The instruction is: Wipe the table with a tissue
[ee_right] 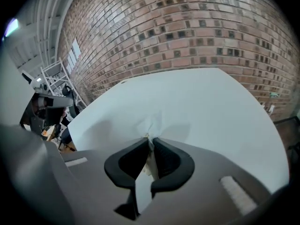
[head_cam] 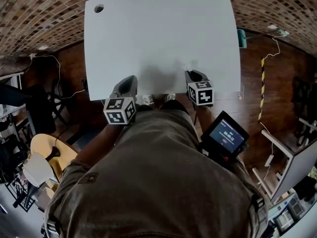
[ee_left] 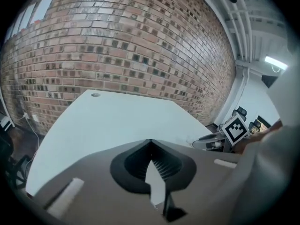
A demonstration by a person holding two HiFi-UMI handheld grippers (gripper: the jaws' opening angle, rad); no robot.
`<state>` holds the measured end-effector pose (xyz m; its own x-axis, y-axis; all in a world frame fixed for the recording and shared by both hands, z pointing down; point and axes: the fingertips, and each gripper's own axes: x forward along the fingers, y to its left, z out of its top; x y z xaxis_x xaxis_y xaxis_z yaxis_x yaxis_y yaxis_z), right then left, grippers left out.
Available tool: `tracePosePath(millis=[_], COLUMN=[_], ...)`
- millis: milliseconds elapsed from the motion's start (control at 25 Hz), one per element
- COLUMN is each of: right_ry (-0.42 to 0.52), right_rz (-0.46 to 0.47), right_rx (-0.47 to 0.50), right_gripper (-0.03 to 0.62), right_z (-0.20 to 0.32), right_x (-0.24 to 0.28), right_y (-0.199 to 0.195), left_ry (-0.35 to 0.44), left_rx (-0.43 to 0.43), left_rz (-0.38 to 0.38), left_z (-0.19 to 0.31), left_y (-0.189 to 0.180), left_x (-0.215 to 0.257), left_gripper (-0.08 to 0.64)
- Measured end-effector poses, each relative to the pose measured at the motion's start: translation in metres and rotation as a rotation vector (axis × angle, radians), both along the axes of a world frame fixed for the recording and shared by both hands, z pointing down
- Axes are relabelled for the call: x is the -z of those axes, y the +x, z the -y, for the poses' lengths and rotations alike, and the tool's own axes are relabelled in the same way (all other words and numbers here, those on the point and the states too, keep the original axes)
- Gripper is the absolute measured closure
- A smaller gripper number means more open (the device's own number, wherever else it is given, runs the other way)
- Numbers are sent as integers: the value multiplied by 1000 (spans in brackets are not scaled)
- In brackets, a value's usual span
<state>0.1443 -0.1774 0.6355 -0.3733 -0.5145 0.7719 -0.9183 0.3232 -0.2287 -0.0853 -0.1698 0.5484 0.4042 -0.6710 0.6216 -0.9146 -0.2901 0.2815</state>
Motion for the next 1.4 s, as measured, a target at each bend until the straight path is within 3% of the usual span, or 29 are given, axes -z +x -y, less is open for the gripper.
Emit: tracePosePath(millis=[200,720,880,1040,1240,1400], right_ry=[7,19,19,53,144,261], right_rz=[-1,85,98,97,133,161], right_rx=[25,314,300,283,181,92], right_gripper=[549,549,549,549,549,549], right_z=[-1,-18,-22,-34,-49,-65], right_x=[0,0,5,21,56,98], right_y=[10,-74,-75,-79,-81,-82], left_ry=[14,0,-8,32,91,126], left_rx=[22,163,149,104,42,50], left_rz=[8,60,51,14,-20,-44], left_z=[-3,-37,-43,-45,-52,-65], left_y=[12,-16,-14,-6,-4,-18], left_x=[4,4,-1,4,12,20], left_gripper=[558,558,558,558,558,558])
